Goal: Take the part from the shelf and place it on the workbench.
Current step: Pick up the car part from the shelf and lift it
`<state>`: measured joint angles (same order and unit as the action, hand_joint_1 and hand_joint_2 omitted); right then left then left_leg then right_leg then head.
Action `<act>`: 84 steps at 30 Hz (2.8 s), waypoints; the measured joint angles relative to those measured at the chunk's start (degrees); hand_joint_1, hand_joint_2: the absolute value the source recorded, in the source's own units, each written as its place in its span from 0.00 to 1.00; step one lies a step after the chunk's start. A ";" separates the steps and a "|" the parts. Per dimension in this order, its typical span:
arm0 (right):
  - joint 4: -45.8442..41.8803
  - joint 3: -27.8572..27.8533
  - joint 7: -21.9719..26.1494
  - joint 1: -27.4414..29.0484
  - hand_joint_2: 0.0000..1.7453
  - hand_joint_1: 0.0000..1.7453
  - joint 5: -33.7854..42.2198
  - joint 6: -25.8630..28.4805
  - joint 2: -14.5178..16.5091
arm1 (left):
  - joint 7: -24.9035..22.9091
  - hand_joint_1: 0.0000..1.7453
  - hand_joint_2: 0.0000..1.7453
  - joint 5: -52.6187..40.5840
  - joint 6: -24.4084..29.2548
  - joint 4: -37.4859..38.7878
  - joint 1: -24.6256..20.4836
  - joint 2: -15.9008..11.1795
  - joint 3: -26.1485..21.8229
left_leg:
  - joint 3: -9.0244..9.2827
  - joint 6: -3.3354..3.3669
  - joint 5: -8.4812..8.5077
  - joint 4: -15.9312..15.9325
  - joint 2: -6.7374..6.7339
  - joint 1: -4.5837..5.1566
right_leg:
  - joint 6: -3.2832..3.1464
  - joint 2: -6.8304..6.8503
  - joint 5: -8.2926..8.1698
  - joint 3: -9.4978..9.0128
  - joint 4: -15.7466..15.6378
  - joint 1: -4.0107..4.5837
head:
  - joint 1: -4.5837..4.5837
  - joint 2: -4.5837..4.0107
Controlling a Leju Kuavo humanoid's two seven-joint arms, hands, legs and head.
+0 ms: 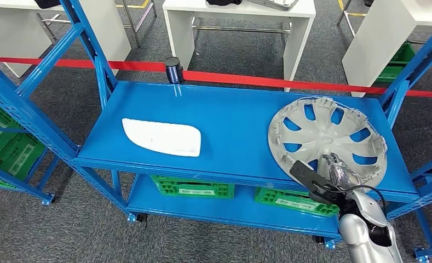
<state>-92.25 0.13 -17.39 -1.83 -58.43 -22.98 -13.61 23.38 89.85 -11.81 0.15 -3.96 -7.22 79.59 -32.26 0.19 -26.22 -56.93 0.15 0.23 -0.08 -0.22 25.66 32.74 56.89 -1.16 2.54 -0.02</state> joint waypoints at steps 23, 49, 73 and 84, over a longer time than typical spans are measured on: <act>5.00 2.45 3.93 -2.52 1.00 1.00 -6.69 2.06 1.15 | -0.17 0.00 0.00 0.00 0.54 0.00 -0.97 -0.11 0.37 | 1.18 1.62 1.41 2.09 -0.11 -0.22 | 1.42 0.08 4.54 5.31 11.85 0.06 | -0.02 0.00; 5.28 4.39 5.23 -1.46 1.00 1.00 -18.58 8.93 4.86 | 10.45 0.00 1.00 -1.62 1.86 0.00 -0.59 0.09 0.82 | 2.14 1.52 1.03 2.55 -0.18 -0.41 | 0.11 0.14 4.56 4.09 9.06 0.34 | -0.02 0.00; -6.37 0.14 12.85 2.44 1.00 1.00 -12.97 20.35 9.28 | 12.70 0.00 1.00 -0.11 3.73 0.01 -0.30 0.40 2.68 | 0.28 0.14 0.22 0.34 -0.06 -0.30 | -0.35 -0.01 0.13 -0.30 -0.27 0.25 | 0.30 0.00; -18.38 -1.07 20.55 5.64 1.00 1.00 -2.29 26.44 11.07 | 11.79 0.00 1.00 0.00 2.28 0.00 0.14 0.84 1.75 | 1.26 1.35 0.88 1.86 0.03 -0.32 | 1.57 0.16 4.99 6.95 13.75 -0.15 | 0.08 0.00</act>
<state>-110.63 -0.93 3.15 3.81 -60.72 3.46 -2.54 35.17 89.85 -9.53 0.15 -3.82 -6.38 81.34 -31.00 1.54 -25.34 -55.07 0.18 -0.09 1.49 -0.06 30.65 39.69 70.64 -1.31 2.61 -0.02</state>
